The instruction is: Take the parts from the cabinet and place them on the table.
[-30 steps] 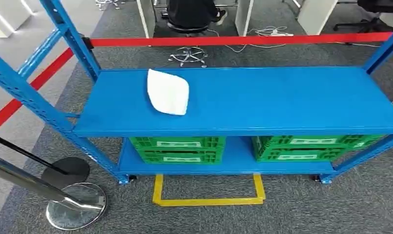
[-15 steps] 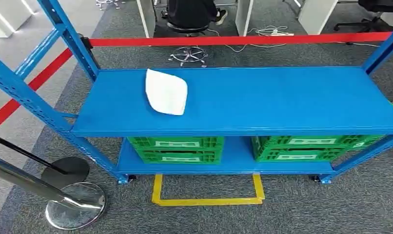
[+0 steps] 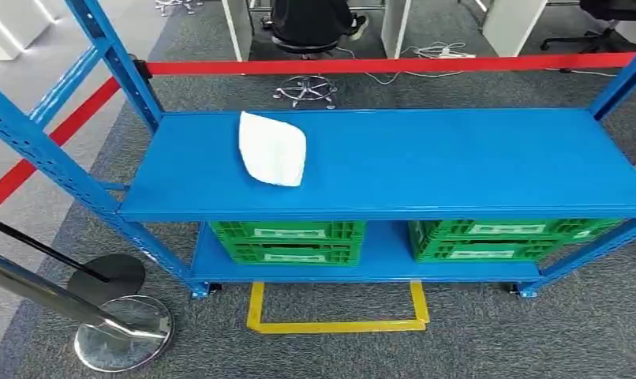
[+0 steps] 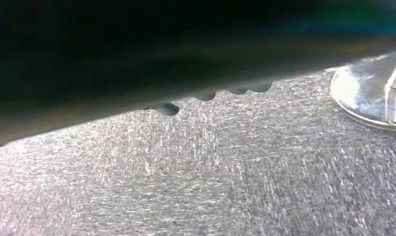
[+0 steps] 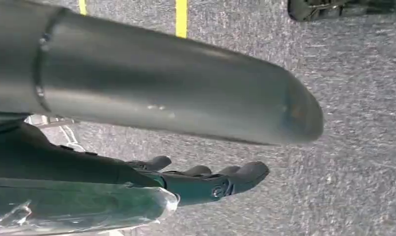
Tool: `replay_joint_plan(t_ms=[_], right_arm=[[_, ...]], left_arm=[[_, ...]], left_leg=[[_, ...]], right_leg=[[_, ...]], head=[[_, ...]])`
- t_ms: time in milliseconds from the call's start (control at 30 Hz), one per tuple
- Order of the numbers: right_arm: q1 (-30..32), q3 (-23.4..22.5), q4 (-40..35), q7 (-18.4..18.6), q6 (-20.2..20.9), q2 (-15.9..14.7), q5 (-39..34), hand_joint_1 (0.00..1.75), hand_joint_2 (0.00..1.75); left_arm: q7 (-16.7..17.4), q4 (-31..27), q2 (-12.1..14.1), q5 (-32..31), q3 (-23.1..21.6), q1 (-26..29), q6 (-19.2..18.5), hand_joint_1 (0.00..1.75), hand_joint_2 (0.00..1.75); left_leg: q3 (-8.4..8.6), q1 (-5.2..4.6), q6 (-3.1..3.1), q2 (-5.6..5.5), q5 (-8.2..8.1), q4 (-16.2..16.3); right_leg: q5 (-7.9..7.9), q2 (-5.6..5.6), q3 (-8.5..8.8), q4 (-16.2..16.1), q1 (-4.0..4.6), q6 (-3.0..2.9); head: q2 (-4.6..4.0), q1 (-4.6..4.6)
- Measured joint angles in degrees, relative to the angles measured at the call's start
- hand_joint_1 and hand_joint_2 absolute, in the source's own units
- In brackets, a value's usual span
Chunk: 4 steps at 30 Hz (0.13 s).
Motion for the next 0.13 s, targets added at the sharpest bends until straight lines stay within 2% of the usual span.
replay_joint_plan(t_ms=[67, 133], right_arm=[[-1.2, -0.37, 2.35, -0.51, 1.08, -0.61, 0.46, 0.0, 0.0], [-2.29, -0.44, 4.91, 0.0, -0.24, -1.34, 2.32, 0.0, 0.0]], left_arm=[[0.9, 0.35, -0.11, -0.88, -0.31, -0.11, 0.55, 0.0, 0.0], [2.52, 0.64, -0.2, -2.0, -0.77, -0.24, 1.89, 0.0, 0.0]], left_leg=[[0.0, 0.0, 0.0, 0.0, 0.0, 0.0], [0.0, -0.02, 0.01, 0.0, -0.01, 0.0]], right_leg=[[0.0, 0.02, -0.01, 0.0, 0.0, 0.0], [0.0, 0.01, -0.01, 0.0, -0.01, 0.0]], head=[[0.0, 0.0], [0.0, 0.0]])
